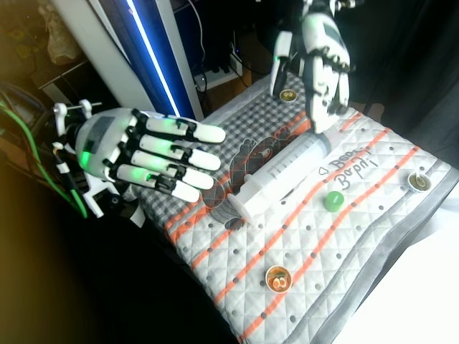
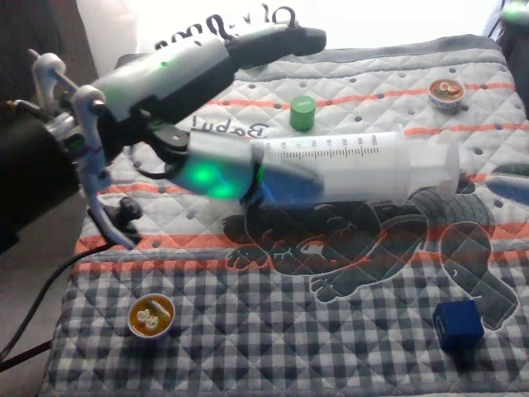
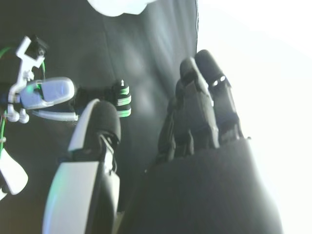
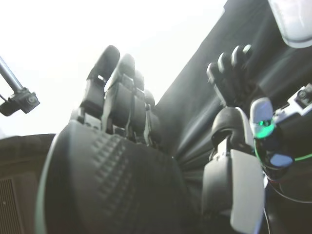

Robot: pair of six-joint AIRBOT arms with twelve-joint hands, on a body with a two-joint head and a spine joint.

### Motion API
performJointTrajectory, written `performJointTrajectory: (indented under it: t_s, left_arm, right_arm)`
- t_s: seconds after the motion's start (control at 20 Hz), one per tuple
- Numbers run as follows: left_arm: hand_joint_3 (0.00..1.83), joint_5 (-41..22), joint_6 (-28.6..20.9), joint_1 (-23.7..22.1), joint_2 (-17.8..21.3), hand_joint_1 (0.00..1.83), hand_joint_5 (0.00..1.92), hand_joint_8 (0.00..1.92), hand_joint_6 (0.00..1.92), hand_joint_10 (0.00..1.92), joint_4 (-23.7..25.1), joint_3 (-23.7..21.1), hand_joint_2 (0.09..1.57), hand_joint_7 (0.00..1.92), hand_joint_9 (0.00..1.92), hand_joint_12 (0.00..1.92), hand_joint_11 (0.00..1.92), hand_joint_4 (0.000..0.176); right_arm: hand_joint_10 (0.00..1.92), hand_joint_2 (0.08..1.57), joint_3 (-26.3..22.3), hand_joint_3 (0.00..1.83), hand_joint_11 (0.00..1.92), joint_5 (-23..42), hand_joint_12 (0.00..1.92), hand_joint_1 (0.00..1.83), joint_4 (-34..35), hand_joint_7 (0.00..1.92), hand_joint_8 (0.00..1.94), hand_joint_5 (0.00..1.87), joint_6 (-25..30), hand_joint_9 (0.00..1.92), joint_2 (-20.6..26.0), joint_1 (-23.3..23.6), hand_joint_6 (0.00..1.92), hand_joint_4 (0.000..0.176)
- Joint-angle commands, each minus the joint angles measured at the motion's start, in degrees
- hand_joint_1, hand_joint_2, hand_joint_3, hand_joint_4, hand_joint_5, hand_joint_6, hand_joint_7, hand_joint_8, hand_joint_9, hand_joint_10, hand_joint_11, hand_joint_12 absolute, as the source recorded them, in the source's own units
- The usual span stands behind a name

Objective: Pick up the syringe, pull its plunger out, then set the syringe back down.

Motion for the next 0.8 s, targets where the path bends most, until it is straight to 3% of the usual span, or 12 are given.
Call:
performJointTrajectory:
  t_s: [0.0,0.1,0.15,0.2,0.25,0.3,0.35,0.5,0.55,0.65,0.7,0.75]
  left_arm:
    - [0.04,8.4,-0.2,-0.34,0.23,0.78,0.2,0.0,0.02,0.02,0.65,-0.37,0.78,0.11,0.07,0.84,0.0,0.014]
    - [0.02,9.56,-0.2,-0.11,0.63,0.81,0.28,0.0,0.04,0.02,0.8,-0.98,0.77,0.11,0.06,1.01,0.0,0.009]
    - [0.01,9.51,-0.19,-0.27,0.63,0.82,0.3,0.0,0.03,0.01,1.04,-0.95,0.76,0.08,0.04,1.08,0.0,0.02]
    - [0.01,8.59,-0.19,-0.91,0.38,0.8,0.29,0.0,0.02,0.01,1.2,-0.46,0.76,0.08,0.03,1.13,0.0,0.028]
    - [0.01,6.65,-0.19,-2.04,-0.35,0.81,0.28,0.01,0.01,0.01,1.47,0.53,0.76,0.11,0.04,1.14,0.0,0.019]
    - [0.01,3.71,-0.19,-3.7,-1.68,0.83,0.27,0.01,0.0,0.02,1.66,2.04,0.77,0.12,0.05,1.08,0.0,0.0]
    - [0.01,0.18,-0.19,-5.21,-3.31,0.84,0.25,0.0,0.0,0.02,1.83,4.17,0.77,0.11,0.09,1.02,0.0,0.0]
    - [0.0,-7.77,-0.19,-8.02,-6.46,1.0,0.22,0.01,0.01,0.0,3.74,7.64,0.78,0.09,0.06,0.74,0.0,0.0]
    - [0.0,-11.64,-0.06,-8.96,-8.63,1.04,0.27,0.01,0.01,0.03,3.74,9.94,0.77,0.15,0.15,1.07,0.0,0.0]
    - [0.0,-13.96,-0.08,-9.14,-10.44,1.07,0.29,0.02,0.01,0.04,3.74,11.95,0.76,0.18,0.17,1.09,0.0,0.0]
    - [0.0,-15.56,-0.14,-9.14,-11.96,1.07,0.3,0.02,0.01,0.03,3.74,13.56,0.77,0.19,0.18,1.13,0.0,0.0]
    - [0.0,-16.84,-0.15,-9.12,-13.18,1.04,0.28,0.01,0.0,0.03,3.74,14.75,0.77,0.18,0.17,1.2,0.0,0.0]
  right_arm:
    - [0.09,0.87,-0.07,0.0,0.0,6.98,1.01,0.85,-0.66,0.4,0.01,0.42,0.17,0.34,0.31,0.35,0.02,0.057]
    - [0.05,0.87,-0.14,0.0,0.0,6.99,0.98,0.87,-0.51,0.41,0.0,0.43,0.18,0.35,0.31,0.16,0.01,0.056]
    - [0.05,0.87,-0.14,0.0,0.0,6.99,0.98,0.88,-0.43,0.4,0.0,0.43,0.18,0.35,0.3,0.07,0.01,0.045]
    - [0.04,0.87,-0.12,0.0,0.0,6.99,0.93,0.89,-0.41,0.41,0.0,0.43,0.18,0.34,0.3,0.06,0.0,0.048]
    - [0.04,0.87,-0.11,0.0,0.0,6.99,0.91,0.92,-0.41,0.41,0.0,0.43,0.18,0.34,0.29,0.07,0.0,0.045]
    - [0.04,0.88,-0.11,0.0,0.0,6.99,0.94,0.91,-0.41,0.41,0.0,0.43,0.18,0.35,0.29,0.08,0.0,0.047]
    - [0.04,0.89,-0.07,0.0,0.0,6.99,0.98,0.93,-0.41,0.41,0.0,0.43,0.18,0.36,0.29,0.08,0.0,0.037]
    - [0.03,0.9,0.04,0.0,0.0,6.98,0.95,0.88,-0.45,0.44,0.01,0.44,0.18,0.38,0.23,0.16,0.0,0.043]
    - [0.02,0.89,0.1,0.0,0.0,6.98,0.98,0.87,-0.51,0.44,0.0,0.46,0.18,0.38,0.19,0.26,0.01,0.034]
    - [0.02,0.91,0.13,0.0,0.0,6.97,0.95,0.87,-0.6,0.45,0.01,0.46,0.18,0.37,0.16,0.32,0.01,0.023]
    - [0.02,0.91,0.15,0.0,0.0,6.97,0.94,0.87,-0.68,0.45,0.0,0.46,0.18,0.37,0.13,0.37,0.01,0.029]
    - [0.01,0.91,0.15,0.0,0.0,6.97,0.97,0.88,-0.71,0.43,0.0,0.47,0.18,0.36,0.13,0.38,0.01,0.016]
